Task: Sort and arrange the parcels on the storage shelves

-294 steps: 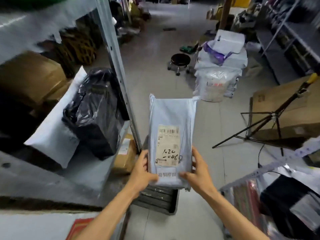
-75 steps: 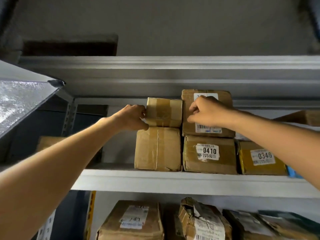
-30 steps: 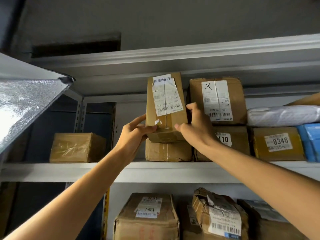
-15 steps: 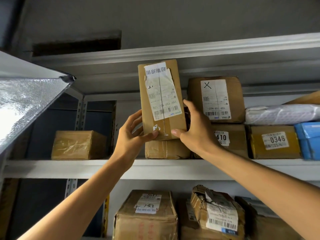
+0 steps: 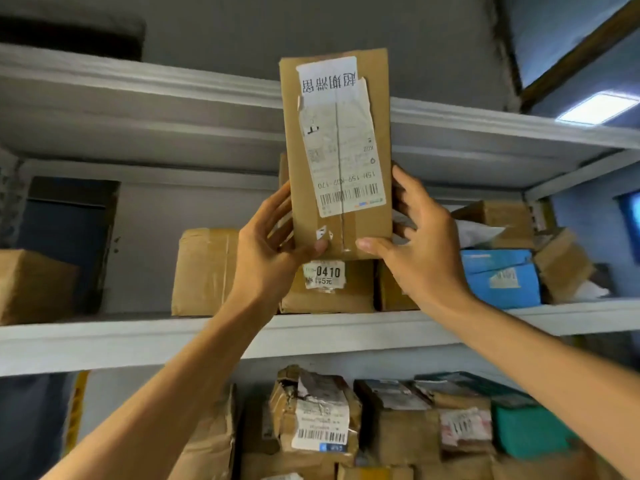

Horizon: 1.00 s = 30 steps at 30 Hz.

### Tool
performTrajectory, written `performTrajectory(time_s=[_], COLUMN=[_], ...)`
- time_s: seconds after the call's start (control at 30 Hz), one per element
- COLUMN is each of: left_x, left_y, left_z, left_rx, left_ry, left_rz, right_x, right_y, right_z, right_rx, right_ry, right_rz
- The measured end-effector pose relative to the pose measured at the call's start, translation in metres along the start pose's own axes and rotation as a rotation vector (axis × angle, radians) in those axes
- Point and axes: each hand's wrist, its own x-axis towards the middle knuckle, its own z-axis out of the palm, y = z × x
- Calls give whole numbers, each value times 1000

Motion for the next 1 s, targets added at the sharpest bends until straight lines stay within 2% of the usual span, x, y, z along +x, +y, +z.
performTrajectory(time_s=[0.17, 0.37, 0.57, 0.83, 1.0], left_x=[3, -15, -55, -150, -218], left_y=[-14, -19, -5, 60, 117], left_z=[86, 197, 319, 501, 606], left_rx=[-188, -414, -637, -959, -1091], left_ry=[-87, -131, -250, -450, -658], left_rz=[4, -2, -90, -239, -271], right_x=[-10, -32, -79, -156, -218], right_y=[7, 1, -19, -84, -138], right_z=[-81, -179, -286, -445, -537], right_rx=[-116, -388, -611, -941, -1131], right_ry=[69, 134, 236, 414, 546], right_rz=[19, 24, 127, 259, 342])
